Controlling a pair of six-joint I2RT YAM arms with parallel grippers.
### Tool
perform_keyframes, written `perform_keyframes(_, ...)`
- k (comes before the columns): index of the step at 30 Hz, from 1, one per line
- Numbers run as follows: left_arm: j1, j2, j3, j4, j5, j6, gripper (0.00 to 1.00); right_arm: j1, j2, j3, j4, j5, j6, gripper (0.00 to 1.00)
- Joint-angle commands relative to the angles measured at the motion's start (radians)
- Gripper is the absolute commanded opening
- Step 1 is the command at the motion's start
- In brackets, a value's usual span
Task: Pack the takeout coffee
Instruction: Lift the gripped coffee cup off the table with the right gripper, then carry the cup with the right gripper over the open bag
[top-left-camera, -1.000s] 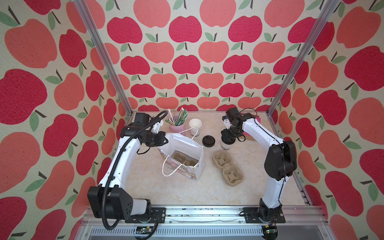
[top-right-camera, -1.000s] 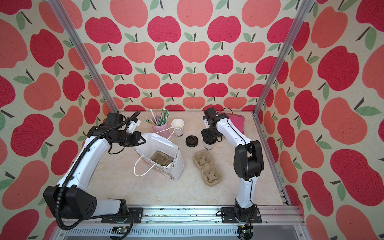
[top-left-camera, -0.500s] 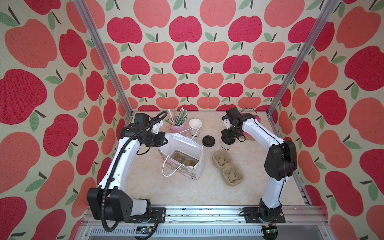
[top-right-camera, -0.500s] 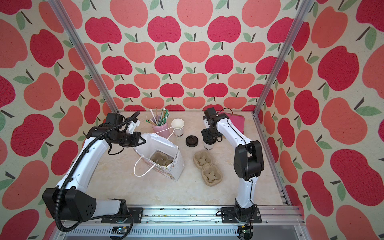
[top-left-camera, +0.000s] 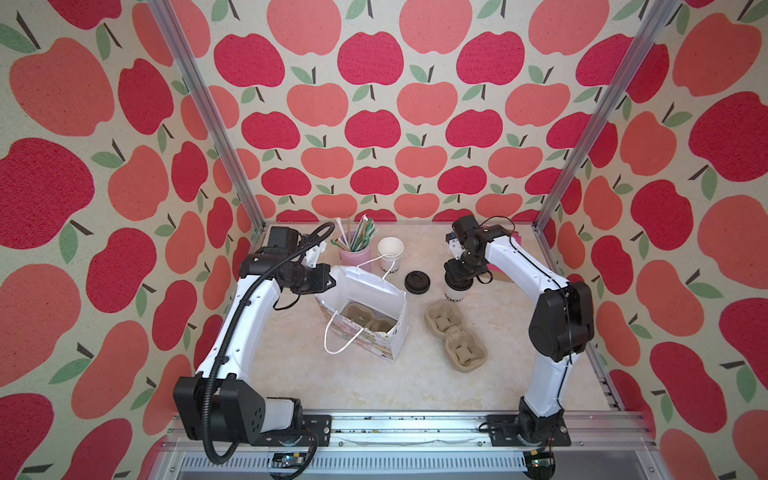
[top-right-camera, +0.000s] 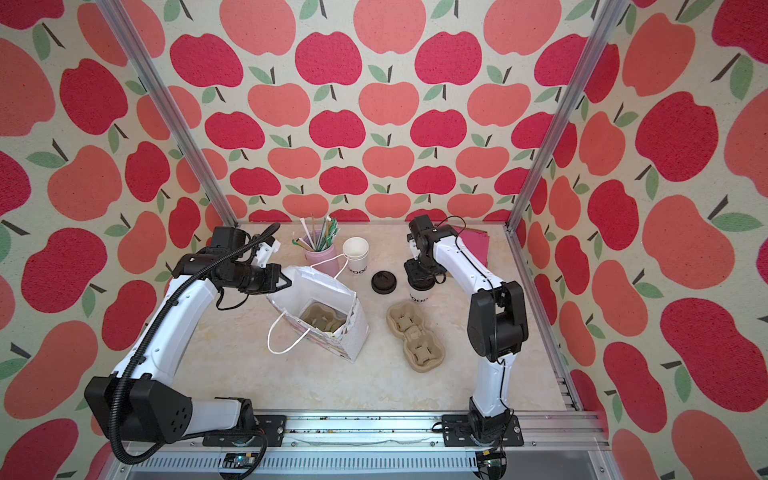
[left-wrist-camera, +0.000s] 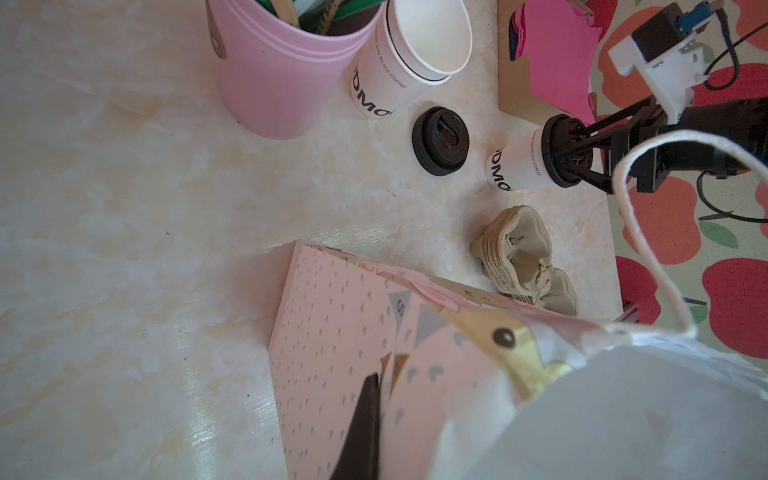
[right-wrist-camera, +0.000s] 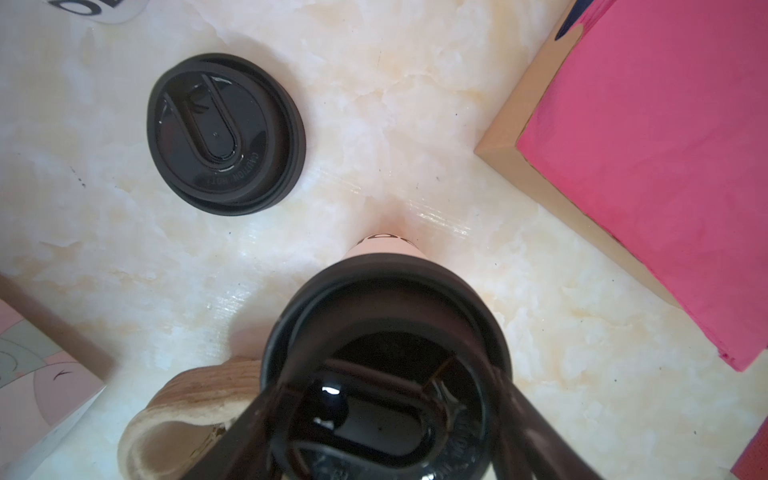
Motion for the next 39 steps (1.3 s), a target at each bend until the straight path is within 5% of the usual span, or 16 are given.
perform_keyframes(1,-0.004,-0.02,-0.009,0.013,-0.013,-0.016,0.0,-0.005,-0.055,0.035,-0.072,0.024,0.005,0.65)
perform_keyframes(39,-0.003,-0.034,-0.021,0.036,-0.01,-0.028,0.0,0.301,-0.186,0.638,-0.39,-0.016,-0.039,0.63)
